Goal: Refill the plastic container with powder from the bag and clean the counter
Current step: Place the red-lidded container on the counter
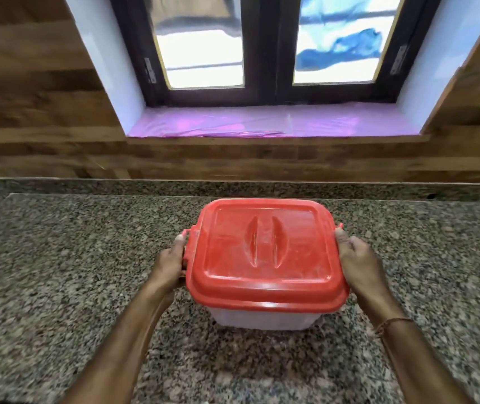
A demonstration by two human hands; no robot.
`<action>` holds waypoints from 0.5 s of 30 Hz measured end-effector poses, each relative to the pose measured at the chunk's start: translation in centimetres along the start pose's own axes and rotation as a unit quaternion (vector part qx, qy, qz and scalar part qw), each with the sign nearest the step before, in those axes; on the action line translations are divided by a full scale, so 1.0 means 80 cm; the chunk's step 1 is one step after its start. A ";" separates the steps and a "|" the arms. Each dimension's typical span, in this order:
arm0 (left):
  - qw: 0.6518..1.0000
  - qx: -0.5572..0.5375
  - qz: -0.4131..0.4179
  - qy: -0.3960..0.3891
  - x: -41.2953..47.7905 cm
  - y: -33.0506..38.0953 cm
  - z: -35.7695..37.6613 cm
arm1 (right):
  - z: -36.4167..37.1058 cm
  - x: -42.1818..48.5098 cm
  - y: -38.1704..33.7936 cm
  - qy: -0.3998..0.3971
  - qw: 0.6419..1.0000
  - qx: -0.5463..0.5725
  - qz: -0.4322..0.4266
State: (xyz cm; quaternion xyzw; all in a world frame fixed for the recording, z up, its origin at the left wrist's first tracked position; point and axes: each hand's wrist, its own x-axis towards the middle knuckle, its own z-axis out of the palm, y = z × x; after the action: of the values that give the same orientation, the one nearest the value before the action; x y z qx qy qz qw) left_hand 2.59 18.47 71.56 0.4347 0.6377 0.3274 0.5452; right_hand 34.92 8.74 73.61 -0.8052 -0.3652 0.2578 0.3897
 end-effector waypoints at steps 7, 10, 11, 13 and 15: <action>0.981 -0.157 -0.094 -0.057 0.039 -0.037 -0.017 | 0.025 0.012 0.023 -0.089 0.946 0.261 0.169; 0.985 -0.152 -0.076 -0.036 0.036 -0.027 -0.015 | 0.034 0.008 0.017 -0.094 0.930 0.305 0.180; 0.989 -0.135 -0.054 -0.013 0.032 -0.019 -0.016 | 0.033 0.004 0.009 -0.059 0.943 0.284 0.161; 0.997 -0.073 0.015 0.018 0.017 -0.002 -0.018 | 0.027 -0.014 -0.010 0.034 0.968 0.227 0.097; 0.996 -0.037 0.077 -0.032 0.001 0.011 -0.018 | 0.024 -0.037 -0.027 0.013 0.977 0.212 0.029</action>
State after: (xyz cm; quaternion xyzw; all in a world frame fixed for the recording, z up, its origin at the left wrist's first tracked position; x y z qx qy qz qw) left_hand 1.38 19.03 72.60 0.4720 0.5722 0.3778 0.5541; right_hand 30.96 8.17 74.72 -0.7176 -0.2738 0.3300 0.5489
